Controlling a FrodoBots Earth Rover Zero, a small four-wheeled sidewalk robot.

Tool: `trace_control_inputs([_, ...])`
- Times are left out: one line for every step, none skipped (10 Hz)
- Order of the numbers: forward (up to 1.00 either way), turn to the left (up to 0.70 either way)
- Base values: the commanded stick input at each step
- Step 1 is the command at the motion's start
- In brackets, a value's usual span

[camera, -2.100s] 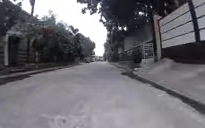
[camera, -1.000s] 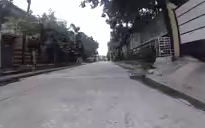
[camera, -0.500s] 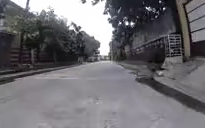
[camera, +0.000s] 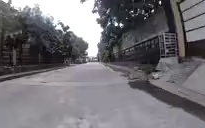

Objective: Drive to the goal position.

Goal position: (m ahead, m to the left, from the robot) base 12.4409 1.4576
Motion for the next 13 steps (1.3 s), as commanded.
trace_control_inputs([1.0, -0.01])
trace_control_inputs([1.0, -0.16])
trace_control_inputs([1.0, -0.33])
trace_control_inputs([1.0, -0.1])
trace_control_inputs([1.0, 0.0])
trace_control_inputs([1.0, 0.0])
trace_control_inputs([1.0, 0.0])
trace_control_inputs([1.0, 0.0])
trace_control_inputs([1.0, 0.0])
trace_control_inputs([1.0, 0.02])
trace_control_inputs([1.0, 0.02])
trace_control_inputs([1.0, 0.0])
trace_control_inputs([1.0, 0.0])
